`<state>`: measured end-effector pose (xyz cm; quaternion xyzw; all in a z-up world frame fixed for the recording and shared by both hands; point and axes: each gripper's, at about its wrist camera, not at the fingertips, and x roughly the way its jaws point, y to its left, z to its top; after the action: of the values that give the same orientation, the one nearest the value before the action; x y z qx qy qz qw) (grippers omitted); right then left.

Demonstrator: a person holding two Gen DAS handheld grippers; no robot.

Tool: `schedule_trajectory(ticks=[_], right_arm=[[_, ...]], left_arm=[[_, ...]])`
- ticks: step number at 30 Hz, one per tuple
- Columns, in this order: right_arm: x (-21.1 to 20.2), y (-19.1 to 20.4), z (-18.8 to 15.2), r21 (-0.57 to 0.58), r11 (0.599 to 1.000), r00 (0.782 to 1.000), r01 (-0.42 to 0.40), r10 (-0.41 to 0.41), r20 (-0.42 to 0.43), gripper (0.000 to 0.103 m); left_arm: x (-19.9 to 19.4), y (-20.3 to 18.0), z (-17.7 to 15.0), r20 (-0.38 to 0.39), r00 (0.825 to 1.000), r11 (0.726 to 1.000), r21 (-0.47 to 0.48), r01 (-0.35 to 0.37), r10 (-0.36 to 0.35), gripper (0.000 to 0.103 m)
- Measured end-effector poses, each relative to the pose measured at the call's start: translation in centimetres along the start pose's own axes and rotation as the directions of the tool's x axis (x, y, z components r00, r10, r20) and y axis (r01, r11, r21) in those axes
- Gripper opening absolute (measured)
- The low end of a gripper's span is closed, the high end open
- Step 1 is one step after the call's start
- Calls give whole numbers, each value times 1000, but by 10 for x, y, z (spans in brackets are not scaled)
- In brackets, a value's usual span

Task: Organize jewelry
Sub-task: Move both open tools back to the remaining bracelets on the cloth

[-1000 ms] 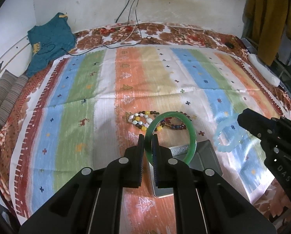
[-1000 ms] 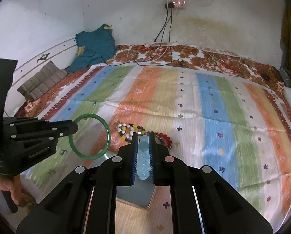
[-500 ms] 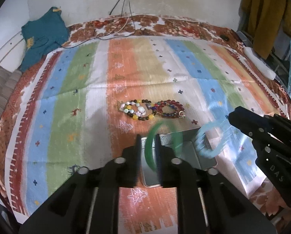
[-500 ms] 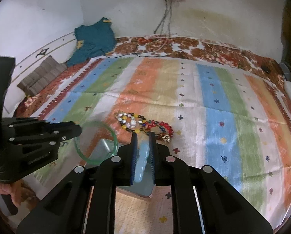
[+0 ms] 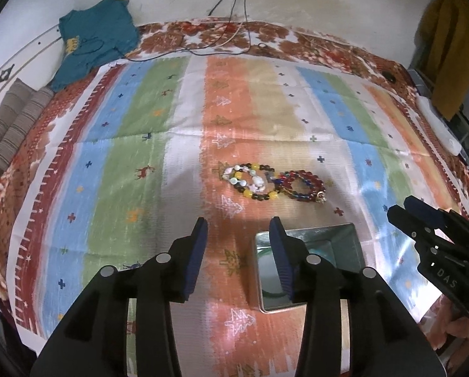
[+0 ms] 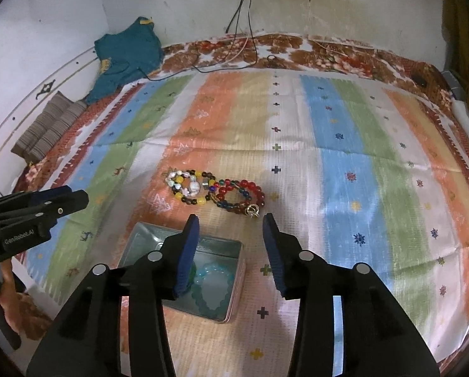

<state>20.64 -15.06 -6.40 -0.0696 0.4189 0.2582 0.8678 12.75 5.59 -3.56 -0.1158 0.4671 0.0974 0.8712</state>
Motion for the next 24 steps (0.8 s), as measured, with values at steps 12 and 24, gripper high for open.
schedule_trajectory(ticks=[12,24], right_arm=[[25,6,14,-40,999,999,24,-25,-48,59],[59,7,28,-59,998,994,29,-35,-102,68]], left_arm=[[28,-5,19,-19,996,995,64,-81,83,56],[60,-7,41,-50,992,989,104,-107,113,63]])
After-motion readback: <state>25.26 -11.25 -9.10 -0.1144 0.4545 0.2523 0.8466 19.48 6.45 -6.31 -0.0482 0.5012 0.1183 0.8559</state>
